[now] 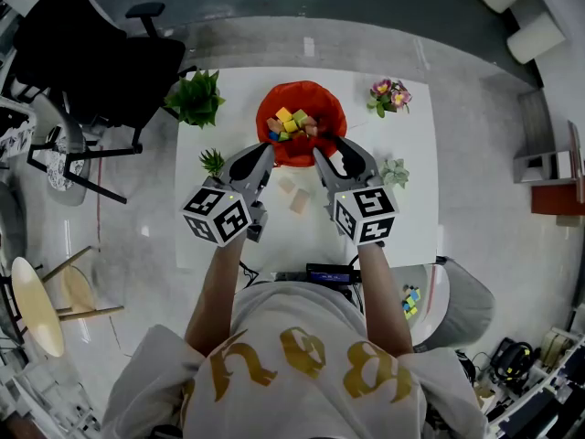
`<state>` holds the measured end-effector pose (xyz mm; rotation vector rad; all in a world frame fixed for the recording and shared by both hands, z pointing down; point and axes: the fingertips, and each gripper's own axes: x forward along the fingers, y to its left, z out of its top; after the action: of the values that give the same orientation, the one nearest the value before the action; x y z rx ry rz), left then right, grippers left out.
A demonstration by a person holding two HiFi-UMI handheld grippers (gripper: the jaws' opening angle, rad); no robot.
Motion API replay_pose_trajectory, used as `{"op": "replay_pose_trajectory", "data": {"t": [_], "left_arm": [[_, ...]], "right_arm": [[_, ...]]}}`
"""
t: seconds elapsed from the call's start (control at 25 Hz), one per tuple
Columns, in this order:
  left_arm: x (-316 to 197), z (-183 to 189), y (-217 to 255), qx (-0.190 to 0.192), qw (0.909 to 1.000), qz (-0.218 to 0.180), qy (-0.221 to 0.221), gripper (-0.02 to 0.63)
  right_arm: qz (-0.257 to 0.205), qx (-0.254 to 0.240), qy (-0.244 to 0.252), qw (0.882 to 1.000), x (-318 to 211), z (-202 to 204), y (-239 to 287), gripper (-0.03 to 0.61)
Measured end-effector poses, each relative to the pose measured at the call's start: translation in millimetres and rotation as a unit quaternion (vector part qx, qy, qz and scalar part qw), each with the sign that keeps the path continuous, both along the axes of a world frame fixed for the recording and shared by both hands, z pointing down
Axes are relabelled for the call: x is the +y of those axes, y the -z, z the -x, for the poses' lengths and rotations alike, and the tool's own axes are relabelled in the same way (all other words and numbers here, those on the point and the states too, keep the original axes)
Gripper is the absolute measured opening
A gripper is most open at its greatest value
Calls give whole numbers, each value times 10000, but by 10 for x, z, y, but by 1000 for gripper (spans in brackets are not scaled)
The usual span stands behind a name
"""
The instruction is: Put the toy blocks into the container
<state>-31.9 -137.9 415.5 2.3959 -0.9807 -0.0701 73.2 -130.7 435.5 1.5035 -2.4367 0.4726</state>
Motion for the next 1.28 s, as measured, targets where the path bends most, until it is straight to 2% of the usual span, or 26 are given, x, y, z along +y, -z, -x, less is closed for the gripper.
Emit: {"op": "replay_pose_trajectory", "data": {"t": [0.52,1.28], "left_arm": [[297,176,-121,-178,9998,132,19,0],[715,419,-279,-389,9987,323,49,0]], "right_arm": [[2,-53,-122,9999,351,38,-80,176],[349,237,185,9989,779,233,-412,198]]}}
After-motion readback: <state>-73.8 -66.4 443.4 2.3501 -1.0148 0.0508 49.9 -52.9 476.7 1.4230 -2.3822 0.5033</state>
